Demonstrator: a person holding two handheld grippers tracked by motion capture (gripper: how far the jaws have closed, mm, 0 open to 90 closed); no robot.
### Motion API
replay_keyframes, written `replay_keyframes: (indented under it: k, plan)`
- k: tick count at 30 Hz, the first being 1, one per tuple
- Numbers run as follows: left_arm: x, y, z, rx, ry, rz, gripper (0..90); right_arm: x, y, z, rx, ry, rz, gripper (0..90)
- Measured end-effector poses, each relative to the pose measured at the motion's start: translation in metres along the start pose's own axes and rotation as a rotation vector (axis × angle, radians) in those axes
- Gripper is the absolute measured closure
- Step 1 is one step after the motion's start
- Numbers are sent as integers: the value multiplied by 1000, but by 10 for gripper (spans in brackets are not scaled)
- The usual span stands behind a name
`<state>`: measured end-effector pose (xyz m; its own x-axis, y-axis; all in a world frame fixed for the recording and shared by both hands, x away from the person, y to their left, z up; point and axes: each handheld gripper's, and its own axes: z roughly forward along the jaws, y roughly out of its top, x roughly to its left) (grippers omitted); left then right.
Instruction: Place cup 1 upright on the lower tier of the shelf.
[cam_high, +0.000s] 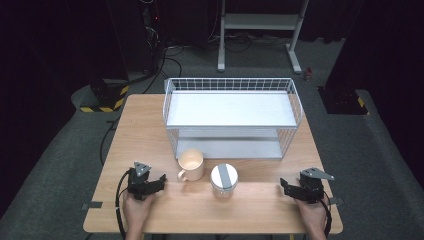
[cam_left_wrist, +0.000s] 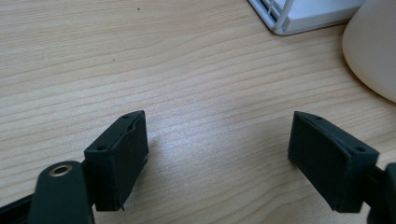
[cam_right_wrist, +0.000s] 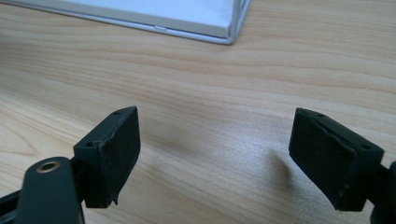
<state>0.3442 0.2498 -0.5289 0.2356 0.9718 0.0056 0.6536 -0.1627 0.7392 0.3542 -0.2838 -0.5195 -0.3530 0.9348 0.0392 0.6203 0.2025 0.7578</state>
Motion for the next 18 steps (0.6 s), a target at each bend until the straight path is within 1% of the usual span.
replay_keyframes:
  k: [1,3,5,8,10,11,15,18]
  plan:
    - [0,0,0,0,0,-1,202,1,1,-1,-7,8,5,169]
    - [0,0,0,0,1,-1,203,2,2,-3,-21,19,-7,174]
    - [0,0,0,1,0,-2,203,5,2,-5,-32,30,-4,177]
    - [0,0,0,2,-1,-2,203,8,2,-5,-37,48,-9,177]
    - [0,0,0,0,1,-2,203,11,2,-5,-39,57,0,179]
    - [0,0,0,0,1,-3,203,11,2,-5,-44,60,-9,180]
    - [0,0,0,2,-1,-2,203,15,3,-8,-52,76,-5,184]
    - [0,0,0,2,0,-2,203,18,3,-7,-63,91,-17,184]
